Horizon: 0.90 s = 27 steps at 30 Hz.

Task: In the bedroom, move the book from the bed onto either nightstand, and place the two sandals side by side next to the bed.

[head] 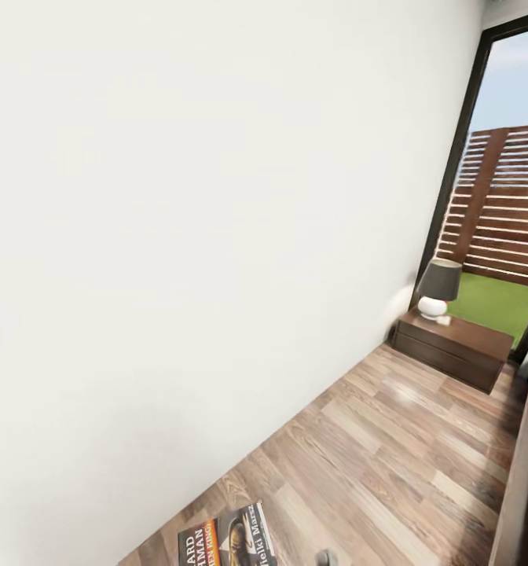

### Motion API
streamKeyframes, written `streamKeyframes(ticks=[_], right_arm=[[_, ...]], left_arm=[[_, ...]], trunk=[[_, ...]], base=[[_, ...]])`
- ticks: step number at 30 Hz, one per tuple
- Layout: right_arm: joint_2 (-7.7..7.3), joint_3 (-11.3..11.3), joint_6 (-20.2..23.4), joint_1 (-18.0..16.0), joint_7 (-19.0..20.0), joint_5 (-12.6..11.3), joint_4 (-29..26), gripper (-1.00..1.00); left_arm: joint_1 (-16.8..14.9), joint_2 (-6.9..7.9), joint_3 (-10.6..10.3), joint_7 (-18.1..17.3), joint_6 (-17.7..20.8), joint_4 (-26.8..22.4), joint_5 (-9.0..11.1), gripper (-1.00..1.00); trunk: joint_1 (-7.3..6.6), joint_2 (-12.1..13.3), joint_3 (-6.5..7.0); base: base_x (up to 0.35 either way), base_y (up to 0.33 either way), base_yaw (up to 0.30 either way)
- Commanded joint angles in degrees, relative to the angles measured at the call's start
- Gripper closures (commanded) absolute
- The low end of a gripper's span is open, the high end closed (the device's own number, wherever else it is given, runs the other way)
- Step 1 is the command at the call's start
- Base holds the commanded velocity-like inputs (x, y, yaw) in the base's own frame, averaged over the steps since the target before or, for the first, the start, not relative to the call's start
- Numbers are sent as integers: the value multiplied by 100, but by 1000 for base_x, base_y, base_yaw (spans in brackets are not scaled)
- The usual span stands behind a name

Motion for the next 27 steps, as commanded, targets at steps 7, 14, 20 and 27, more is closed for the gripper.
streamKeyframes(ticks=[7, 14, 20, 27], right_arm=[[-3, 18, 64, -3, 15, -68, -3, 100], [-3, 18, 64, -3, 14, -68, -3, 100], [3, 12, 64, -3, 14, -76, 64, 100], [5, 10, 64, -3, 14, -84, 105, 100]], left_arm=[[-1, 1, -75, -20, -20, 4, 60, -100], [-1, 1, -84, -18, -20, 5, 60, -100], [-1, 2, -86, -20, -20, 4, 60, -100], [-1, 1, -89, -21, -20, 4, 60, -100]], trunk=[[4, -4, -2], [4, -4, -2], [4, -4, -2], [4, -4, -2]], base=[[218, 20, -278], [211, 3, -278], [210, 1, -278], [215, 8, -279]])
